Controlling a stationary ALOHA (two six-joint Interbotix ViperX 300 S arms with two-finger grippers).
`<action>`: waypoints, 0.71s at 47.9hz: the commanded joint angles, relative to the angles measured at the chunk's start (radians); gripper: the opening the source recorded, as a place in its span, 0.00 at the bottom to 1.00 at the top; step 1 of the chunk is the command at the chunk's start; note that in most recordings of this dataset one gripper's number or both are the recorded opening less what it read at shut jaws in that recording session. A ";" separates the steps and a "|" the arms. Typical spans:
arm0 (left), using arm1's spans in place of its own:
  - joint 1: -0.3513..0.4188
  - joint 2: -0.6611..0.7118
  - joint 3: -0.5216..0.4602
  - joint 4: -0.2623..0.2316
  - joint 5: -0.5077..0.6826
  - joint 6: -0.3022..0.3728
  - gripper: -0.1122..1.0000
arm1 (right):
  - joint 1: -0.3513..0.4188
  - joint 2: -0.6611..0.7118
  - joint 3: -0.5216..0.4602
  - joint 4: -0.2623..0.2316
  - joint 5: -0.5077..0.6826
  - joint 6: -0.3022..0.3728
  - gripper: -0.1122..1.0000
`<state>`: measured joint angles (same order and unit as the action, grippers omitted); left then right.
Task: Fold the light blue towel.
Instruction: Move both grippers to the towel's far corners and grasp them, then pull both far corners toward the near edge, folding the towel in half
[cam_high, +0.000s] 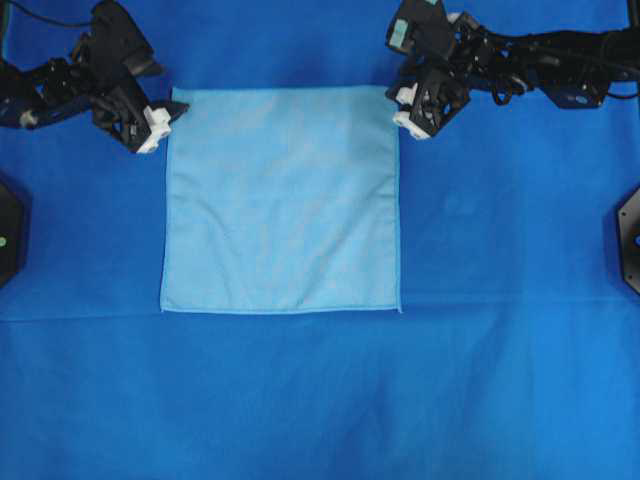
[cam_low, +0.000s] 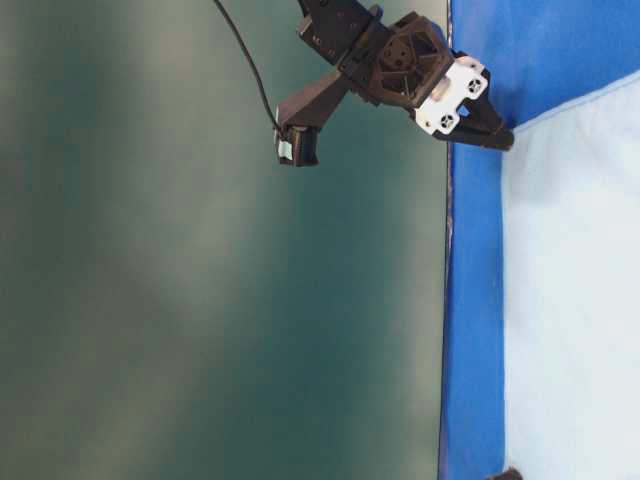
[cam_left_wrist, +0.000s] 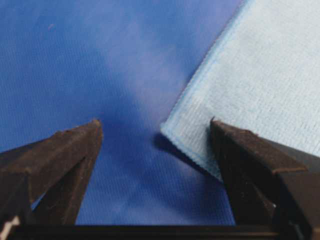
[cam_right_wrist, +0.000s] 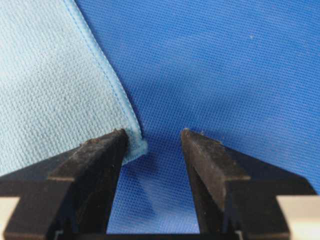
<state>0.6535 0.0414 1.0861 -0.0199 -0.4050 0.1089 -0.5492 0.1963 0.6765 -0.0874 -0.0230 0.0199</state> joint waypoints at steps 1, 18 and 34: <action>0.002 0.014 -0.017 -0.002 -0.002 0.003 0.85 | 0.000 -0.006 -0.015 -0.002 -0.008 -0.003 0.60; -0.017 0.020 -0.023 0.000 0.071 0.021 0.40 | 0.000 -0.005 -0.014 -0.015 0.026 -0.008 0.15; -0.035 -0.002 -0.035 -0.002 0.104 0.063 0.12 | 0.000 -0.011 -0.025 -0.028 0.025 -0.008 0.12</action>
<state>0.6151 0.0568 1.0569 -0.0184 -0.3221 0.1687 -0.5430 0.2010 0.6673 -0.1120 0.0046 0.0138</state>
